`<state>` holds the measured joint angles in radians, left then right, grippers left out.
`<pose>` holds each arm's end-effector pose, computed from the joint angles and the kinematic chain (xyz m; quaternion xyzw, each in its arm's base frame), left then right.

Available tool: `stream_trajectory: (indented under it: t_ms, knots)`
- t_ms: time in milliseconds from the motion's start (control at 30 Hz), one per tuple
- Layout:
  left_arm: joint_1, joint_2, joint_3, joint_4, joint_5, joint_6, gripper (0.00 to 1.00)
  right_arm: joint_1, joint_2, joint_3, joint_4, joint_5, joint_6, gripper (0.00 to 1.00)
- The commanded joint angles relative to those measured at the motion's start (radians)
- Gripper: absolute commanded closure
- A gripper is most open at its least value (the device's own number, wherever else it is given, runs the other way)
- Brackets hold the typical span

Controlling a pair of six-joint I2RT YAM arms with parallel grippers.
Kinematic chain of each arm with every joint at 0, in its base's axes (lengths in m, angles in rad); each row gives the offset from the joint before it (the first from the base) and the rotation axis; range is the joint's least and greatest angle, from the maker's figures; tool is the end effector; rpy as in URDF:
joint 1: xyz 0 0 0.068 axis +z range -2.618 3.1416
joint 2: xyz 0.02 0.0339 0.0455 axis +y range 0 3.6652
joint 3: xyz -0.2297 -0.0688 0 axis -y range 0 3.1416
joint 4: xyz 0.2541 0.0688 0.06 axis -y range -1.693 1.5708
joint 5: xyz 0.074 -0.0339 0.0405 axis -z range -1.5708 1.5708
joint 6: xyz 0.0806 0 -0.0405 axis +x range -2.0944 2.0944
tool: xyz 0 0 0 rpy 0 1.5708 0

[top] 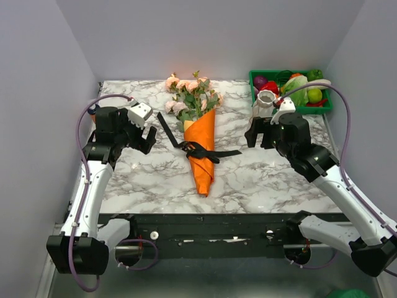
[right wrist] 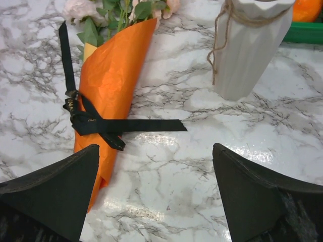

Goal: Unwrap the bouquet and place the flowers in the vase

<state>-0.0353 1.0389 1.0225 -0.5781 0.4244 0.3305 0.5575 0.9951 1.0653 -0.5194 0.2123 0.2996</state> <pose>0.2794 -0.0431 0.2847 0.2542 0.8310 -0.1166 0.4808 0.2482 0.1347 0.3175 -0.0524 0.8423 0.1382 0.5183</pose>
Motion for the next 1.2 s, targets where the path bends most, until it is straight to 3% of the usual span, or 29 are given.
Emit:
stream_trajectory:
  t_ms: [0,100,233,467,567,767,933,1167]
  knots:
    - [-0.044,-0.014,0.016,-0.017,0.031,0.057,0.01,0.005,-0.006,-0.004,-0.031,0.12,0.064,0.0]
    - [-0.097,0.006,0.022,-0.029,0.022,0.097,0.01,0.004,-0.062,-0.051,-0.015,0.212,0.134,0.0]
    - [-0.158,0.041,0.025,-0.034,0.028,0.123,0.01,0.005,-0.049,-0.07,0.065,0.147,0.047,0.11]
    - [-0.23,0.13,0.016,-0.012,0.066,0.18,0.01,0.022,0.2,0.032,-0.165,0.28,0.04,0.07]
    - [-0.258,0.19,0.025,-0.012,0.071,0.214,0.01,0.056,0.217,-0.002,-0.122,0.231,-0.01,0.02]
    - [-0.267,0.325,0.042,0.001,0.085,0.281,0.01,0.114,0.287,-0.025,-0.054,0.187,-0.097,0.12]
    - [-0.265,0.423,0.033,0.076,0.059,0.377,0.01,0.16,0.343,-0.065,0.016,0.168,-0.152,0.11]
    - [-0.259,0.61,0.142,0.107,0.034,0.398,0.01,0.168,0.338,-0.123,0.13,0.134,-0.18,0.1]
